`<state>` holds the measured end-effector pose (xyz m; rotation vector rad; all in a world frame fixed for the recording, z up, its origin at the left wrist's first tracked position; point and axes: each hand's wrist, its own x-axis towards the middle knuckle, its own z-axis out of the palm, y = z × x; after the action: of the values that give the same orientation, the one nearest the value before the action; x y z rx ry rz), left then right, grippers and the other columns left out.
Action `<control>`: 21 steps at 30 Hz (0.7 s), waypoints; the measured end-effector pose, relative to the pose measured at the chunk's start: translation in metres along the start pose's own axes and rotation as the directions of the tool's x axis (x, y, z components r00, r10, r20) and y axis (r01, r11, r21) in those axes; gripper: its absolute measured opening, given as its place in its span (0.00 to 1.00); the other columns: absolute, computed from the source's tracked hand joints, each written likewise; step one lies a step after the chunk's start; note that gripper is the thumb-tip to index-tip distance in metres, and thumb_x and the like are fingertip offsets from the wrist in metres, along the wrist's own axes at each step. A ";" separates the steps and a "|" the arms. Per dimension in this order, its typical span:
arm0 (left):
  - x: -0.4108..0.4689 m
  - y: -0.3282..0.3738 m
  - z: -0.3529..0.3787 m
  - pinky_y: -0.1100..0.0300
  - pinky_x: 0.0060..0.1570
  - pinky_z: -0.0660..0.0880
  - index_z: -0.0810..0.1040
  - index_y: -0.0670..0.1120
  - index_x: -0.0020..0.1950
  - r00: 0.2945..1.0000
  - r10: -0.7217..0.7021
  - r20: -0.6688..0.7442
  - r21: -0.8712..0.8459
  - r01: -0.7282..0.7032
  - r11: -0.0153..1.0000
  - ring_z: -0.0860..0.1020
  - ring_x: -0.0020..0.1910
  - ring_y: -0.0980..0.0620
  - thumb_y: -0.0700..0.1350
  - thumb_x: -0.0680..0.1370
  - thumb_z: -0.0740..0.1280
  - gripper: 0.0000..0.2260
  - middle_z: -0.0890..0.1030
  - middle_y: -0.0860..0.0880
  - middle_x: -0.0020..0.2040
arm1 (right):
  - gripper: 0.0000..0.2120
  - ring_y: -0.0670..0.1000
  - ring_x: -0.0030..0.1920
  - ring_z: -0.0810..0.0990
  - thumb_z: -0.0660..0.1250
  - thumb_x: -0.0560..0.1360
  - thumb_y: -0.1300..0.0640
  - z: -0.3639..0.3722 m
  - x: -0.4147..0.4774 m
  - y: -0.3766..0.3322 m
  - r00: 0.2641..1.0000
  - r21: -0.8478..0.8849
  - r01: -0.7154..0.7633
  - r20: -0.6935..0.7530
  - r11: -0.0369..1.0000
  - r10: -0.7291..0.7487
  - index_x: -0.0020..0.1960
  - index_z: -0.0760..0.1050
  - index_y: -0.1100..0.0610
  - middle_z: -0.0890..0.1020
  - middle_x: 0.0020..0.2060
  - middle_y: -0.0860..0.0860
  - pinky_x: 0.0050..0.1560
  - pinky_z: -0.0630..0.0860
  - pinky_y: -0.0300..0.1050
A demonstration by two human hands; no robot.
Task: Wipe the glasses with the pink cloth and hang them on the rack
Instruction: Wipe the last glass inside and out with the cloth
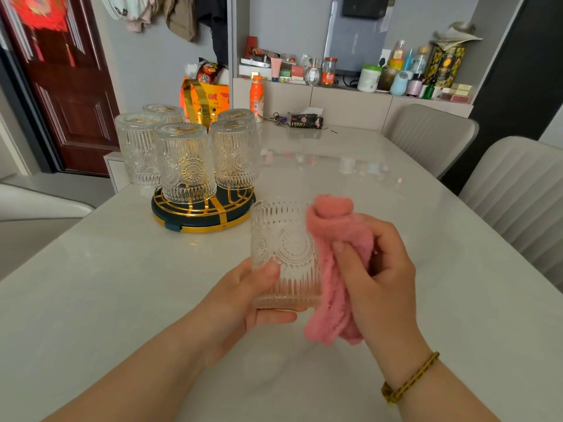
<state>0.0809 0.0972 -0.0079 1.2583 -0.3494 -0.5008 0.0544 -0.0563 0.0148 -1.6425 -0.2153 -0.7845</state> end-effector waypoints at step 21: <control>0.003 0.000 -0.003 0.53 0.47 0.79 0.79 0.49 0.51 0.997 0.036 -0.071 -0.125 -0.045 0.991 0.83 0.45 0.47 0.60 0.56 0.72 0.27 0.84 0.44 0.49 | 0.12 0.39 0.27 0.72 0.66 0.71 0.66 0.000 0.000 0.000 0.977 -0.026 -0.204 0.054 0.979 0.205 0.35 0.69 0.53 0.75 0.26 0.40 0.29 0.68 0.29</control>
<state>0.0847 0.0980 -0.0083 1.1405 -0.2806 -0.4371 0.0548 -0.0564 0.0147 -1.6768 -0.0767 -0.5859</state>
